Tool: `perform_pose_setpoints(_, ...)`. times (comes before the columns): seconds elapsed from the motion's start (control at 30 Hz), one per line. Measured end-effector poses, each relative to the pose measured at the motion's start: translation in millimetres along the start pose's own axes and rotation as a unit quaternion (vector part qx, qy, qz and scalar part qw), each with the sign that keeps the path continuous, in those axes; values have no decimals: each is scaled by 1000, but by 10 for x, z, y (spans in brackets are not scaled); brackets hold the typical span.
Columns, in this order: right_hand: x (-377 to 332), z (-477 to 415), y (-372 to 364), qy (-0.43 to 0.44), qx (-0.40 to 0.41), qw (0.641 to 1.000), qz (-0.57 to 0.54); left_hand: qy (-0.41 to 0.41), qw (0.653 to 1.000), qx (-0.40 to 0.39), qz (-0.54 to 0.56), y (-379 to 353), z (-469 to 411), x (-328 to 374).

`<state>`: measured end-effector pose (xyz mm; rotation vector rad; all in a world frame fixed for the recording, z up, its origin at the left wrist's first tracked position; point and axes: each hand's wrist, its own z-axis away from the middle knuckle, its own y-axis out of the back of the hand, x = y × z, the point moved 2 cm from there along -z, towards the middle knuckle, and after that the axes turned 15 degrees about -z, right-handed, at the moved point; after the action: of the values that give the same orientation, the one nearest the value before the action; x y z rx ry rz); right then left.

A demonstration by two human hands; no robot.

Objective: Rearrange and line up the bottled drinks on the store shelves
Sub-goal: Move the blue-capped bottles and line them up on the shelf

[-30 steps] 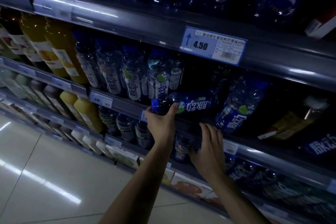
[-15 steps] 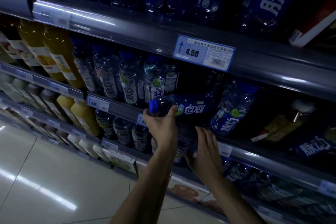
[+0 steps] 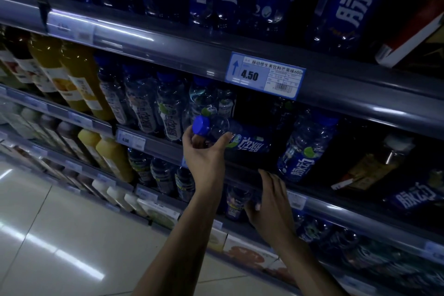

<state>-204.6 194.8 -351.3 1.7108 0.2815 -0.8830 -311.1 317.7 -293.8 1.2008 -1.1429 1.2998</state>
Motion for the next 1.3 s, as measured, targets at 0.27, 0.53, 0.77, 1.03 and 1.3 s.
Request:
perform_pose_setpoints(0.27, 64, 1, 14, 5, 4, 1000, -10, -86, 995, -46, -25, 104, -90, 242)
perform_pose_setpoints(0.53, 87, -1, 28, 21, 23, 1000, 2, -113, 979, -131, -108, -112, -191, 365)
perform_pose_setpoints(0.77, 89, 3, 29, 36, 25, 999, -14, -134, 967, -180, -121, -267, -237, 285)
perform_pose_setpoints(1.03, 110, 7, 21, 37, 20, 999, 1, -149, 947, -237, -158, -439, -132, 175)
perform_pose_setpoints(1.3, 138, 23, 18, 39, 13, 998, -39, -112, 940, -246, -210, -284, -23, -157)
